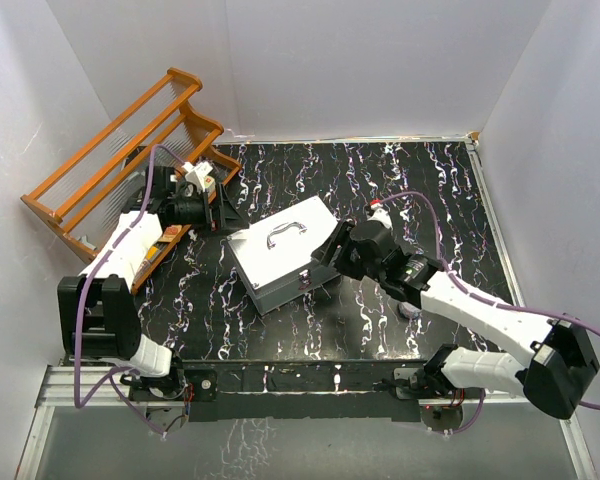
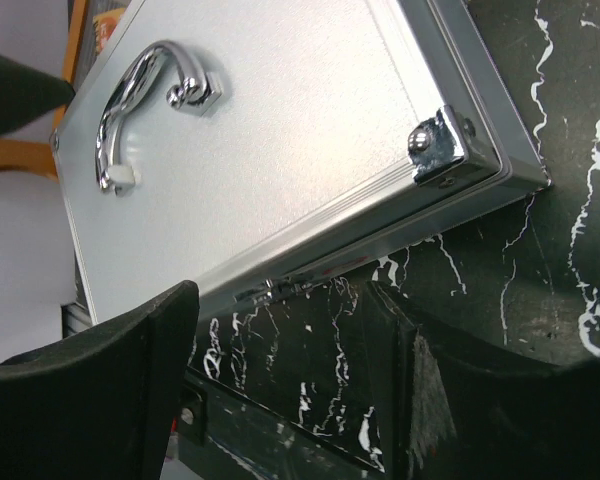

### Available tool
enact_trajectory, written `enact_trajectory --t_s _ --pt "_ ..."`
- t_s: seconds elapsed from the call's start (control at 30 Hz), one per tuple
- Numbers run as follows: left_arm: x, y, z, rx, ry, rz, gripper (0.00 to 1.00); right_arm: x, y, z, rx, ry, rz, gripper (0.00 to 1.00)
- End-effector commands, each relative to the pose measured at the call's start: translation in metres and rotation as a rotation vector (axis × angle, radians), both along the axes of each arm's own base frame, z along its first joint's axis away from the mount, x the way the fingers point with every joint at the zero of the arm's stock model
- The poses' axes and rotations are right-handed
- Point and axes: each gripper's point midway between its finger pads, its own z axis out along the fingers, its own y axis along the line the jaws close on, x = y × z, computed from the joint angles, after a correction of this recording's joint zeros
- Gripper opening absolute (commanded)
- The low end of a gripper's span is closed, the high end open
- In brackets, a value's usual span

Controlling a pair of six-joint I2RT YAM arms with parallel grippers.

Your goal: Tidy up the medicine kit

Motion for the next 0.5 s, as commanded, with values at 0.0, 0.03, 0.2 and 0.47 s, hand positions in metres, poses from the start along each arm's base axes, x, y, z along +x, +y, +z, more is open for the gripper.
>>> enact_trajectory --t_s 0.0,0.03,0.2,0.47 --pt "-0.008 -0.007 0.003 -0.021 0.027 -0.029 0.86 0.02 0.0 0.02 0.04 -0.025 -0.098 0.6" --pt "-0.01 -0.007 0.0 -0.018 0.041 -0.033 0.85 0.021 0.0 0.019 0.033 -0.026 -0.104 0.59" --pt "-0.014 -0.011 -0.002 -0.045 0.039 -0.023 0.79 0.03 -0.004 0.008 -0.018 -0.023 -0.105 0.49" --pt "-0.03 -0.009 -0.015 -0.027 0.042 0.025 0.71 0.049 -0.006 0.0 -0.128 -0.095 0.013 0.39"
